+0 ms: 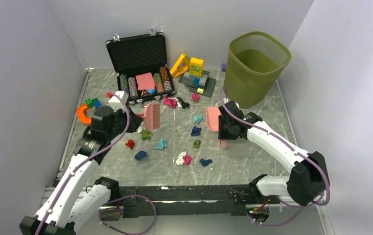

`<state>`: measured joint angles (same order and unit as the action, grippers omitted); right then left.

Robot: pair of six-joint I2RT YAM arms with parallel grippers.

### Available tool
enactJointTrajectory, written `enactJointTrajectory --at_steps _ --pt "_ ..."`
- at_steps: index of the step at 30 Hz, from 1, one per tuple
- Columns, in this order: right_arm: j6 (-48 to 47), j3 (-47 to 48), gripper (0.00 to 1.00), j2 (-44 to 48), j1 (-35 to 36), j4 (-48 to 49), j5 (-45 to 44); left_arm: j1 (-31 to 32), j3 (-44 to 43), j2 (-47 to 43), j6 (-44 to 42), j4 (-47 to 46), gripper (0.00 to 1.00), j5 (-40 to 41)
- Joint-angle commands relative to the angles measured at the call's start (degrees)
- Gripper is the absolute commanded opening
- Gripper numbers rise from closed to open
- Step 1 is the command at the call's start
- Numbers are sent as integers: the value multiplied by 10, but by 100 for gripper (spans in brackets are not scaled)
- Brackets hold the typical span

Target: Sweep away the paper scraps from the table

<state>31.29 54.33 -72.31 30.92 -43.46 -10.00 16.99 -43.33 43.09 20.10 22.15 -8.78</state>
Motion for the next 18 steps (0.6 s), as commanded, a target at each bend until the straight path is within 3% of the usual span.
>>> enactJointTrajectory --at_steps 1,6,12,18 --pt "-42 -37 0 -1 -26 46 95 -2 -24 59 76 -115 0 -97" --pt "-22 -88 0 -9 -80 91 139 19 -41 172 177 -214 0 -131" --pt "7 -104 0 -3 -109 116 111 85 -105 316 268 -316 0 -75" --pt "1 -100 0 19 -120 112 90 96 -171 481 403 -453 0 -94"
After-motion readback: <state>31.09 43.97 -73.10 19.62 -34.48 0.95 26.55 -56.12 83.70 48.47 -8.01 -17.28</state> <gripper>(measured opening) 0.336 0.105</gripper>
